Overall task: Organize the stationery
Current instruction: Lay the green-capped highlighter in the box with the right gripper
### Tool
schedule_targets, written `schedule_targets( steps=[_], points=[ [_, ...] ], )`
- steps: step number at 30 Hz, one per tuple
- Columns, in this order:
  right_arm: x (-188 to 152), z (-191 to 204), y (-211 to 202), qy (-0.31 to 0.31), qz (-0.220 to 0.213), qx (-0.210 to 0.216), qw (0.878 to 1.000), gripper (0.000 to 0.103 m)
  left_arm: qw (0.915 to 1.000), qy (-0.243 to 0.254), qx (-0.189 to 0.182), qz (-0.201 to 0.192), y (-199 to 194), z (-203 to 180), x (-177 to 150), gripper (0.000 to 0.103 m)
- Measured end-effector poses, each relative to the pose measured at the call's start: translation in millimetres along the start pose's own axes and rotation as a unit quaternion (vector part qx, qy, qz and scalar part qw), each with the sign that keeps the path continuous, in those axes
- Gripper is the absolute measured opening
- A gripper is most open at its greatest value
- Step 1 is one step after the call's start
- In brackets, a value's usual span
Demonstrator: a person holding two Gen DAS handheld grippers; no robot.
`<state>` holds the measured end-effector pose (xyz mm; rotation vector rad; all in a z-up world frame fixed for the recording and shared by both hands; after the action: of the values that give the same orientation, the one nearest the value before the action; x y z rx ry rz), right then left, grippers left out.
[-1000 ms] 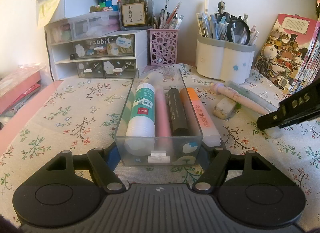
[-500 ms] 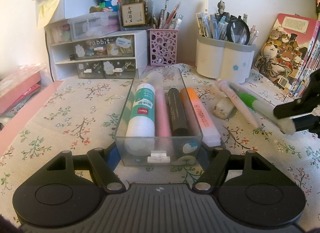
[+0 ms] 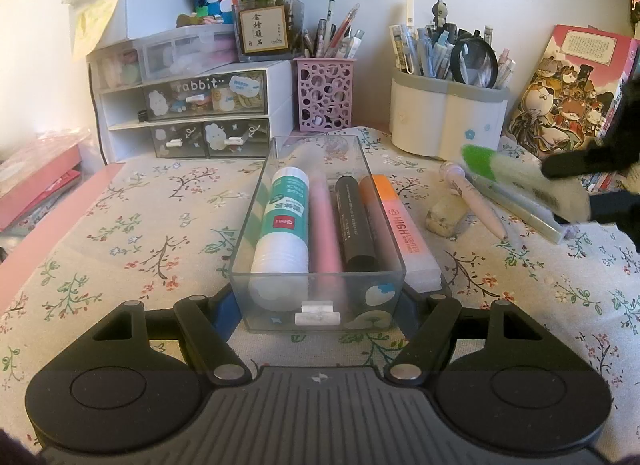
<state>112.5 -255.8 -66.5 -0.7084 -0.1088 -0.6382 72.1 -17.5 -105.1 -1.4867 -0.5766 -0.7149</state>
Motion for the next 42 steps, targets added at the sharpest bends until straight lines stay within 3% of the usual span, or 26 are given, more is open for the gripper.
schedule_targets(
  steps=[7,11,30,39,42],
  points=[
    [-10,45,25,-0.049,0.032,0.017,0.998,0.0,1.0,0.0,0.0,0.0,0,0,0,0.072],
    [-13,59,47,-0.051,0.051,0.001,0.997,0.0,1.0,0.001,0.0,0.0,0,1,0,0.072],
    [-24,84,101,-0.094,0.125,-0.052,0.986,0.0,1.0,0.001,0.0,0.0,0,0,0,0.072],
    [-26,90,100,-0.134,0.12,-0.058,0.982,0.0,1.0,0.002,-0.001,-0.001,-1,0,-1,0.072],
    [-20,86,87,-0.133,0.108,-0.036,0.985,0.0,1.0,0.002,-0.001,-0.001,-1,0,-1,0.072]
  ],
)
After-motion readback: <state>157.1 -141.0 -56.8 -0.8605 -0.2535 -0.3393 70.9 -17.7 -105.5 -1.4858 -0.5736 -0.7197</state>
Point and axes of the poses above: each gripper's, at about its wrist camera, not at the fingertips, and y roughly the way its jaws point, z to its left, x to its top, the point moved 2 cm from there along y, roughly the way its jaws point, and after that the axes turned 7 degrees about z, right-handed, at the moved point
